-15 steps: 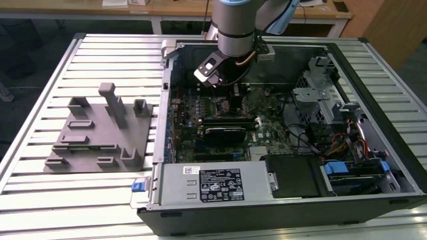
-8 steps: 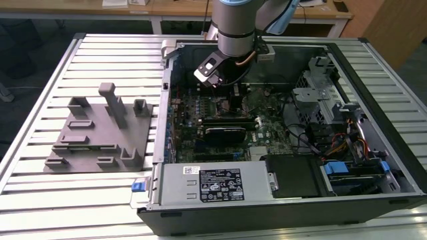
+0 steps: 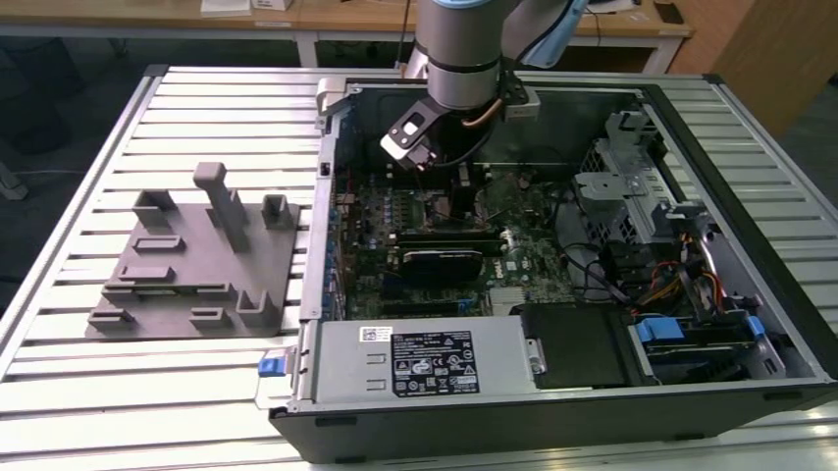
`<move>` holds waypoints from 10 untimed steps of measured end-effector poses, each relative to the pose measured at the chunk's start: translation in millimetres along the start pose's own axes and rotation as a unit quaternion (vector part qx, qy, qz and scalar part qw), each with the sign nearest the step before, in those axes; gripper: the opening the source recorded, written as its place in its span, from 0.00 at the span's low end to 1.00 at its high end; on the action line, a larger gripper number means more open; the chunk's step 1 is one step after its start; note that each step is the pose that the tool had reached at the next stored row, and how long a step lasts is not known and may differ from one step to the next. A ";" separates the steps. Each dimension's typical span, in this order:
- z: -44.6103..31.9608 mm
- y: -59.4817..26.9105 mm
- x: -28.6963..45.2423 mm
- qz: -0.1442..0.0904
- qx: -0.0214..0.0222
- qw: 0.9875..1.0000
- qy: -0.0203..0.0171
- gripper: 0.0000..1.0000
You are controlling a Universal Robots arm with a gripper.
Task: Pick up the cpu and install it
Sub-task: 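Place the cpu into insertion slot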
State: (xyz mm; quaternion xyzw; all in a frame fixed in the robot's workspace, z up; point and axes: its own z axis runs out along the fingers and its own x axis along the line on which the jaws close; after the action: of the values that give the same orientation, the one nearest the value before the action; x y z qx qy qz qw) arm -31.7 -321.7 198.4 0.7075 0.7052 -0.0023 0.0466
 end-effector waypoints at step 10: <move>-3.8 0.3 -0.3 0.000 0.000 1.000 0.000 0.60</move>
State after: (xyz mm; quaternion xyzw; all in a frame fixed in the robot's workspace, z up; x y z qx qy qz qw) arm -31.7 -321.7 202.2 0.7075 0.7052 -0.0024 0.0466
